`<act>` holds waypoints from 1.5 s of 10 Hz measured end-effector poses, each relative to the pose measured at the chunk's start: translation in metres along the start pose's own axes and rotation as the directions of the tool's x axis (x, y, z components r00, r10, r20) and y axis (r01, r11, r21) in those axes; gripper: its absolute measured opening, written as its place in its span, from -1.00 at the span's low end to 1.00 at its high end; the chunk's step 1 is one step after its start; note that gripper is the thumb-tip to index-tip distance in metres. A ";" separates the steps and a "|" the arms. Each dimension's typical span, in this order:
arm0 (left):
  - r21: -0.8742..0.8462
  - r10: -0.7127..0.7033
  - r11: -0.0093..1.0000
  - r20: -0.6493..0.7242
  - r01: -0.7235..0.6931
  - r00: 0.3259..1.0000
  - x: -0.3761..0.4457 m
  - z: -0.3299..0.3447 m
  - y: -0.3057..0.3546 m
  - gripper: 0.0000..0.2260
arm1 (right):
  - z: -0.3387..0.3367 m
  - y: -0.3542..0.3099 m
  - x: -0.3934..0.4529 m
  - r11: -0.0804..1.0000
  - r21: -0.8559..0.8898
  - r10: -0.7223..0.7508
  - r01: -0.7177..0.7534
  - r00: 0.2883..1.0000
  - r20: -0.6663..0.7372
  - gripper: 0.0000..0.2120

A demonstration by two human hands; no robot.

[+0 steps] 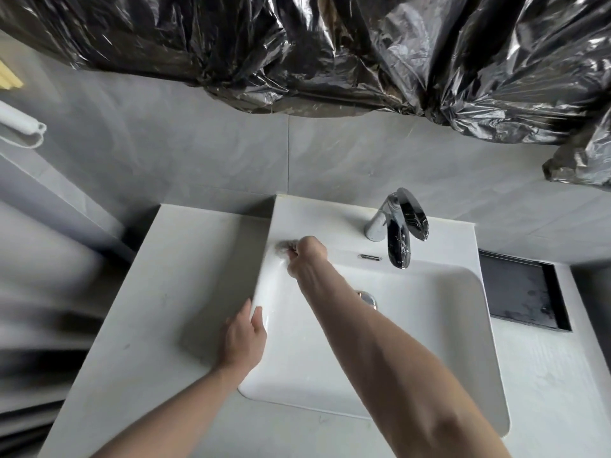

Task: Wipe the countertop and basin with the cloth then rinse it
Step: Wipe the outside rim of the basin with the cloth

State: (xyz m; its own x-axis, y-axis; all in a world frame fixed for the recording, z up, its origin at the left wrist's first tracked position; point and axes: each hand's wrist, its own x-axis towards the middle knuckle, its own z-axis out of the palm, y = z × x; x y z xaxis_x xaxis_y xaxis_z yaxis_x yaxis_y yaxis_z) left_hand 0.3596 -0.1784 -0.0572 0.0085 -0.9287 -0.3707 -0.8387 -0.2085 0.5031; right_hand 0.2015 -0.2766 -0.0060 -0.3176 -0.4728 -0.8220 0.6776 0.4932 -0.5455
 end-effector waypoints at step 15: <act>-0.246 0.087 0.963 -0.096 -0.108 0.992 0.003 -0.001 -0.014 -0.66 | -0.125 0.114 0.001 -0.282 -0.564 -0.027 0.776 0.581 0.813 -0.15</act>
State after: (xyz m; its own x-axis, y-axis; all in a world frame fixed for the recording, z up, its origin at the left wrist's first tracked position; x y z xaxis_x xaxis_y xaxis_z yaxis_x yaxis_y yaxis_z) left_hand 0.3717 -0.1783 -0.0642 -0.0125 -0.9684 -0.2493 -0.6751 -0.1757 0.7165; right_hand 0.1958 -0.1296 -0.0892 0.3364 -0.8821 -0.3298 -0.8116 -0.0939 -0.5766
